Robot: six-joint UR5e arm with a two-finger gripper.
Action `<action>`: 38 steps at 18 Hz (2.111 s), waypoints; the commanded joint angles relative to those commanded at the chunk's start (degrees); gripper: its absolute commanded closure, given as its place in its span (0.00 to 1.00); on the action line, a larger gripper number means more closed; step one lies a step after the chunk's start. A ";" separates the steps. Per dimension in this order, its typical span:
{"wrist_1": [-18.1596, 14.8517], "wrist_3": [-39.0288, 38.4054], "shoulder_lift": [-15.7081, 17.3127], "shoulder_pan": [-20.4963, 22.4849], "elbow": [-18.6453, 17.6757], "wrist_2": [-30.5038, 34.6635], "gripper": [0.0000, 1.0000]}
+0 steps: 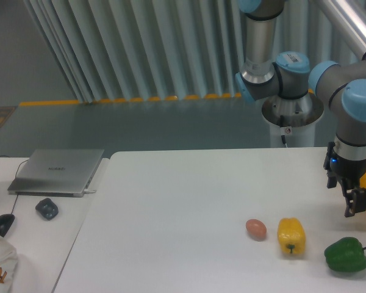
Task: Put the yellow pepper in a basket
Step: 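Move the open gripper from beside the basket over the yellow pepper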
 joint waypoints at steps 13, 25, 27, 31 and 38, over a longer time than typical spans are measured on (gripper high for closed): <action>2.37 -2.02 0.35 -0.97 -3.08 0.00 0.00; 10.01 -27.47 -0.44 -4.39 -5.45 -1.84 0.00; 11.51 -33.54 -0.96 -5.36 -5.45 -2.37 0.00; 11.60 -44.36 -1.67 -5.71 -5.98 -3.25 0.00; 11.25 -58.07 0.27 -6.58 -7.38 -6.33 0.00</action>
